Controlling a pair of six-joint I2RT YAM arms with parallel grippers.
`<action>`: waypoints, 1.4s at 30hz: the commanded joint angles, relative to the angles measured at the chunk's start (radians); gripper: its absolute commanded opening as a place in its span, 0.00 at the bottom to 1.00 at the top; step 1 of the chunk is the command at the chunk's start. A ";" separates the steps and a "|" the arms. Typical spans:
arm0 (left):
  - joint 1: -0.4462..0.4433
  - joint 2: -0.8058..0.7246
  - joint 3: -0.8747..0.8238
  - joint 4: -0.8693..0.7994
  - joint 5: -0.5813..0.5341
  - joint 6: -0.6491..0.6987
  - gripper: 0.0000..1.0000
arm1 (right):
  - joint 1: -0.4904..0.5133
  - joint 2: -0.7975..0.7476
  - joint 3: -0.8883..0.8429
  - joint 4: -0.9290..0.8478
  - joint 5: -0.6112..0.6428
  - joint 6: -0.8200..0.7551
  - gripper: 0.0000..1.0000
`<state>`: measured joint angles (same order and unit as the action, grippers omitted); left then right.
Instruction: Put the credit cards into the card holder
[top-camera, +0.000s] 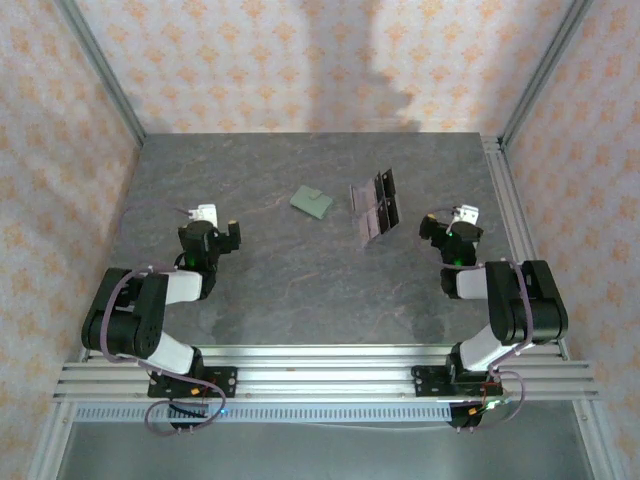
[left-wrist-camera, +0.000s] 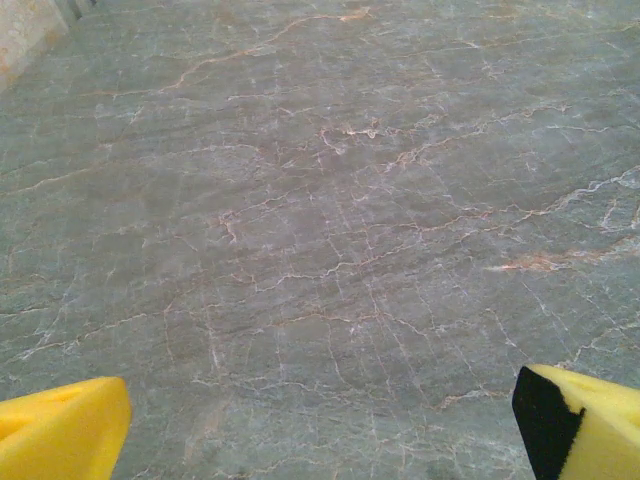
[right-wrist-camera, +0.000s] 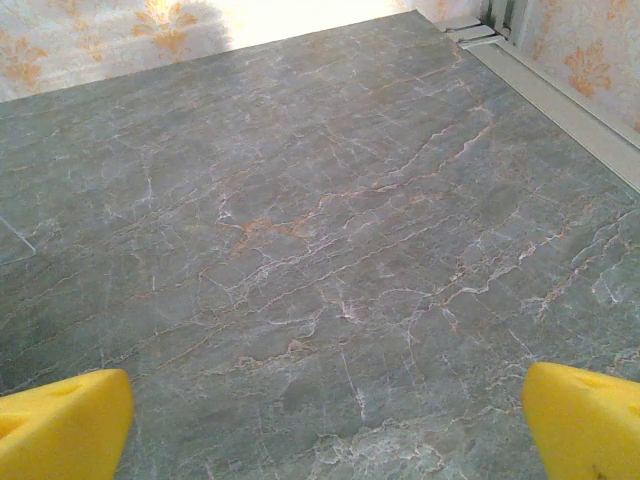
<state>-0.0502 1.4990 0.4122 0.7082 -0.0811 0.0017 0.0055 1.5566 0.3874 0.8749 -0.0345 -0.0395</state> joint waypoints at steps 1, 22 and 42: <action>0.009 0.000 0.020 0.022 0.010 0.013 1.00 | -0.001 -0.005 0.005 0.010 -0.014 -0.011 0.99; 0.011 -0.001 0.023 0.019 0.012 0.012 1.00 | -0.003 -0.004 0.005 0.010 0.001 -0.005 0.99; 0.006 -0.081 0.077 -0.143 0.012 0.011 1.00 | -0.005 -0.313 -0.107 -0.054 0.263 0.106 0.99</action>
<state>-0.0494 1.4765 0.4458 0.6456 -0.0566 0.0021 0.0055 1.3361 0.3103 0.8490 0.1299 0.0177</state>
